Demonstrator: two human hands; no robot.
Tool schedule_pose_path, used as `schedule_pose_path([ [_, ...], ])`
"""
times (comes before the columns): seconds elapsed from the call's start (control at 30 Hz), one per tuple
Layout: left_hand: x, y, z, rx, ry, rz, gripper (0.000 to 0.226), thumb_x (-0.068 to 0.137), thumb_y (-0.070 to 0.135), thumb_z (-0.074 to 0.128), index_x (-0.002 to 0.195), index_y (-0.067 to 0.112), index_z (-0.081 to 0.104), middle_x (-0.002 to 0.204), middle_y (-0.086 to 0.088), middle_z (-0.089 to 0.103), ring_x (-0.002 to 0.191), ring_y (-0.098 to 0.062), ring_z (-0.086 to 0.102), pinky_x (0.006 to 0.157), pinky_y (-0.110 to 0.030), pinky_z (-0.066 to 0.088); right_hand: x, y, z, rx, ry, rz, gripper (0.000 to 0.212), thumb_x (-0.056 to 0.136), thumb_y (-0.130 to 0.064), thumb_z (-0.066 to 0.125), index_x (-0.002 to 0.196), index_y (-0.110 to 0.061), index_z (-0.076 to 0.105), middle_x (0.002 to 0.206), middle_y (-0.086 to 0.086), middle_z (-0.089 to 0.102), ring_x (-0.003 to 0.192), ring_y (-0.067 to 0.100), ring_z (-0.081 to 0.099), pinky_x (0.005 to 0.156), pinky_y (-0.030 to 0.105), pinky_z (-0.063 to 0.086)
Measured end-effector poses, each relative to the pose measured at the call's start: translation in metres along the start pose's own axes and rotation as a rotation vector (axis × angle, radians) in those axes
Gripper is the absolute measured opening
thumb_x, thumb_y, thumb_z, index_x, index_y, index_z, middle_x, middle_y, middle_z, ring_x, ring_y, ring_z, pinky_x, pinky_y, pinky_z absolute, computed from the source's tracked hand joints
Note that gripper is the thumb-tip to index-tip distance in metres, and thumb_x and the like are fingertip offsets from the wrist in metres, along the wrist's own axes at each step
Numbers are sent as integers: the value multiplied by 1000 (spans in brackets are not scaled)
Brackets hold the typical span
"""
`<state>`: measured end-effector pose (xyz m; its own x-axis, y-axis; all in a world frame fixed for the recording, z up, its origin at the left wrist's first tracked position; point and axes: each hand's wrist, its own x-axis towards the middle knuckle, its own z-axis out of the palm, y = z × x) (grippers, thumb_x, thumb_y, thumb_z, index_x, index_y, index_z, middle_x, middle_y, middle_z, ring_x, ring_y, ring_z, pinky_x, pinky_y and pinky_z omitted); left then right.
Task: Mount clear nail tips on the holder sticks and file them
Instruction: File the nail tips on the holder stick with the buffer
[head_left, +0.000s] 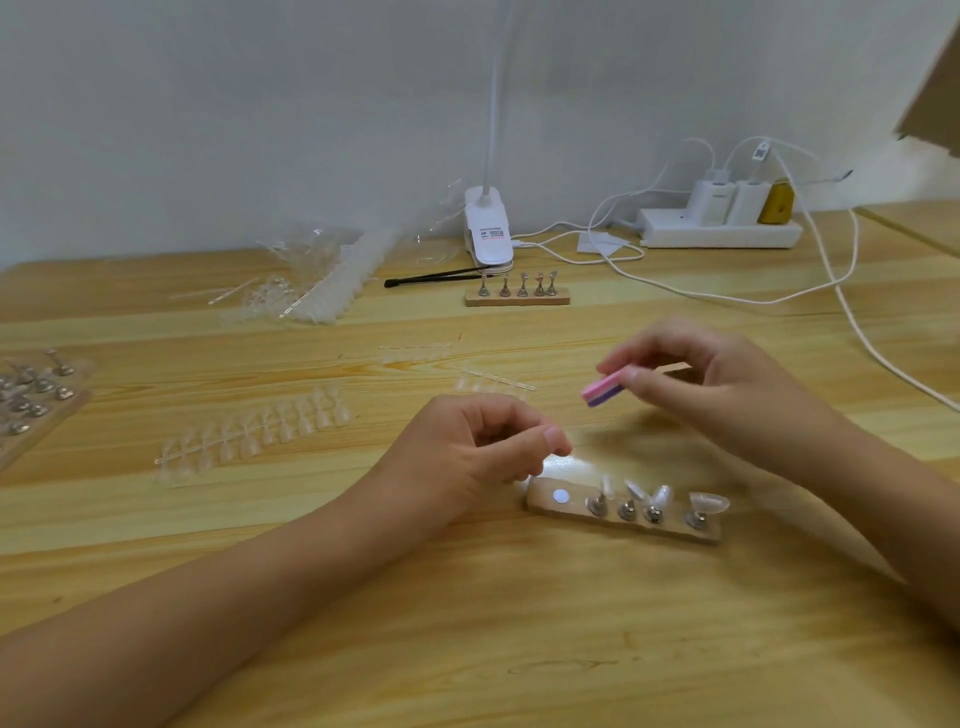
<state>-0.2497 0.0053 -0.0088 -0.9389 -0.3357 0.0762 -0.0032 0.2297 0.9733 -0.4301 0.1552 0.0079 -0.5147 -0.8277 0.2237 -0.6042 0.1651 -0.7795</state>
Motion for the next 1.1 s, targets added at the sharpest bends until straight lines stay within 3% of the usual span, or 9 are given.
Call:
schedule_pose_path([
  [0.1, 1, 0, 0, -46, -9, 3, 33, 69, 45, 70, 87, 19, 79, 69, 10, 65, 67, 0, 56, 67, -13, 46, 2, 6, 3, -211, -55, -52, 16, 89, -18, 66, 93, -32, 71, 99, -9, 63, 93, 1, 59, 83, 20, 50],
  [0.23, 1, -1, -1, -68, -6, 11, 27, 71, 43, 71, 91, 26, 80, 81, 7, 72, 73, 2, 59, 69, -10, 46, 5, 11, -2, -396, -124, -37, 21, 89, -20, 66, 105, -34, 66, 109, -8, 59, 105, 8, 55, 94, 28, 45],
  [0.33, 1, -2, -2, -80, -21, 5, 21, 77, 38, 76, 97, 31, 77, 77, 6, 68, 75, -3, 61, 73, -12, 47, -1, 1, 0, -389, -16, -187, 26, 88, -28, 65, 114, -30, 65, 114, -9, 57, 113, 13, 53, 98, 37, 44],
  [0.4, 2, -1, -2, -108, -11, -1, 10, 78, 33, 79, 87, 33, 75, 74, 8, 68, 73, -5, 61, 71, -14, 48, -7, -12, 4, -255, 46, -346, 23, 89, -29, 65, 111, -23, 68, 107, -8, 61, 104, 13, 58, 90, 28, 47],
  [0.5, 3, 1, -3, -178, 14, -23, 9, 77, 27, 78, 77, 30, 69, 70, 8, 67, 65, -4, 59, 65, -13, 46, -15, -26, 13, -180, 1, -475, 16, 89, -22, 70, 105, -19, 70, 98, -7, 63, 92, 14, 62, 81, 14, 45],
  [0.8, 6, 0, -7, -401, -36, -83, 18, 72, 38, 75, 80, 21, 78, 77, 2, 71, 69, -4, 62, 69, -14, 51, -16, -27, 18, -108, -99, -367, 12, 80, -30, 69, 86, -20, 71, 83, -14, 65, 83, 10, 61, 75, 16, 44],
  [0.9, 5, -1, -8, -391, -68, -66, 8, 79, 24, 74, 85, 20, 78, 79, 1, 72, 73, -5, 64, 71, -15, 52, -17, -26, 20, -91, -93, -350, 14, 79, -33, 69, 84, -20, 70, 80, -16, 65, 82, 9, 62, 75, 14, 44],
  [1.0, 3, -2, -7, -294, -105, -1, 11, 78, 18, 75, 86, 25, 77, 84, 2, 74, 81, -7, 67, 76, -17, 51, -17, -25, 20, -90, -92, -332, 12, 79, -32, 71, 83, -21, 70, 79, -15, 66, 81, 9, 63, 75, 13, 44],
  [1.1, 1, -3, -6, -212, -109, 45, 13, 84, 7, 71, 90, 19, 72, 88, 2, 73, 86, -9, 68, 79, -19, 51, -16, -23, 21, -86, -97, -312, 4, 79, -27, 71, 82, -25, 68, 79, -15, 66, 81, 8, 64, 75, 13, 44],
])
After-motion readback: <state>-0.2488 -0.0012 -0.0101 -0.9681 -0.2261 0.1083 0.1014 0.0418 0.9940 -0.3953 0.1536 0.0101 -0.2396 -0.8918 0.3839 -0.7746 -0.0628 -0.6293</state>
